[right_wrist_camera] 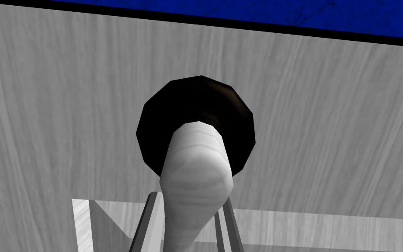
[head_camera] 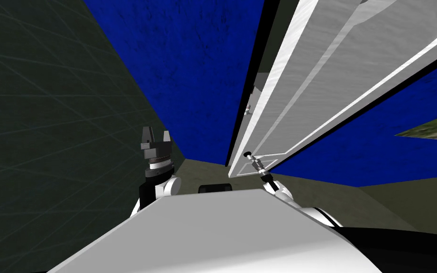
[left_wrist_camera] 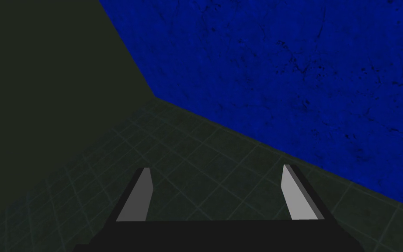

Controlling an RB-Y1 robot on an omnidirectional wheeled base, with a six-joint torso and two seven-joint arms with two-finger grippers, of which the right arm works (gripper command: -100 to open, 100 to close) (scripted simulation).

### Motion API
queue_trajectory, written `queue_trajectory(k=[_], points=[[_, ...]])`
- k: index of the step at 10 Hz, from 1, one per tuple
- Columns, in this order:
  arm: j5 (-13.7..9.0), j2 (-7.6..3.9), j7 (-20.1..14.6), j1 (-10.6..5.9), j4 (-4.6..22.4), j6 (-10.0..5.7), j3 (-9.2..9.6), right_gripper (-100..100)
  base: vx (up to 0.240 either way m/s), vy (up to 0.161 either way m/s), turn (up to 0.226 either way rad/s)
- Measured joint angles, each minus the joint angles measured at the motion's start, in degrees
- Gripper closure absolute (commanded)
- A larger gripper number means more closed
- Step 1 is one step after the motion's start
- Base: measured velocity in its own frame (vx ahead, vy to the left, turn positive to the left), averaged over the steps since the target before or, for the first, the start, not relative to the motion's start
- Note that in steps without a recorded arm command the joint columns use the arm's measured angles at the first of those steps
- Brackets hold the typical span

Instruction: Pull the door open

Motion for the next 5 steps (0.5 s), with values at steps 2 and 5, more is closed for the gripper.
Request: queue_trajectory(k=[2,5], points=[[0.4,-0.62,-0.7,-0.02,2.0,-2.47,0.35,100,-0.179,-0.083,0.153],[0.9,-2.07,-1.8,1.66,2.3,-5.42,0.37,100,-0.167,-0.056,0.115]])
